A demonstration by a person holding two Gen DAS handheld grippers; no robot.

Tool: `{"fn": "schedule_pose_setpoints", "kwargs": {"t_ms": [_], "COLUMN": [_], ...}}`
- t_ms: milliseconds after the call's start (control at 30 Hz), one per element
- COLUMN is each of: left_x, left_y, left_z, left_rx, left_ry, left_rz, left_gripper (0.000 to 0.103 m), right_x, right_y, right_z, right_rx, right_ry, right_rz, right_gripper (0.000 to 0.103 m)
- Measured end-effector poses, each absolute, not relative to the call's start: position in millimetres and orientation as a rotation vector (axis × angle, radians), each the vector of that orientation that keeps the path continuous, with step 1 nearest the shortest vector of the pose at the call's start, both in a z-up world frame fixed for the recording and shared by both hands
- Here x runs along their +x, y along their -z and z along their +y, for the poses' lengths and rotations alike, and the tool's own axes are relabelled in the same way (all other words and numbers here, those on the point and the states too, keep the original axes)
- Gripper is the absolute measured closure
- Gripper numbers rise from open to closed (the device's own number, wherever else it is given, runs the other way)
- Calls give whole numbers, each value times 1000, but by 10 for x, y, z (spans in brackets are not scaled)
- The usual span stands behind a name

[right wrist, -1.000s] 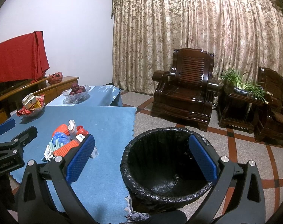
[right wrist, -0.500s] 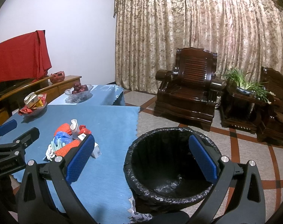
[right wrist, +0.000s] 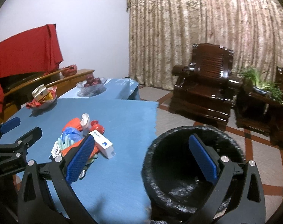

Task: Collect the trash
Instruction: 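Grasp the orange mesh sleeve with the left tool while the right tool grasps the white box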

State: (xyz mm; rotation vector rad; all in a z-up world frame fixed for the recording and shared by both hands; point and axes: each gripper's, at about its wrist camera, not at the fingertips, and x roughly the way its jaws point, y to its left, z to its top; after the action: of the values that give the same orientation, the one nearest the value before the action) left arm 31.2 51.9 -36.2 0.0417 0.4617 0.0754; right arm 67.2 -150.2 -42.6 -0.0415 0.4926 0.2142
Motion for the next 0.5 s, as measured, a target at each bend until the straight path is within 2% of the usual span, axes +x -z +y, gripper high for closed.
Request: {"fn": "schedule_pose_setpoints", "kwargs": {"t_ms": [333,400,467,500], "left_x": [672,736,784,817], "left_y": [803,883,950,987], "left_z": [1029,1100,1151,1186], "left_rx": [16,20,28,35], "left_ry": [-174,-189,-196,-199], "left_rz": [539,556,566,573], "left_gripper": [6,6,6,6], "right_x": [1345,1472,1591,1649], "right_y": [961,1082,1197,1256], "right_z": [-951,-851,-747,-698], "right_rx": [-83,-104,-116,-122], "right_ry": [-337,-353,-383,-393], "right_rz": [591,620,644,659], "right_gripper": [6,10,20,21]}}
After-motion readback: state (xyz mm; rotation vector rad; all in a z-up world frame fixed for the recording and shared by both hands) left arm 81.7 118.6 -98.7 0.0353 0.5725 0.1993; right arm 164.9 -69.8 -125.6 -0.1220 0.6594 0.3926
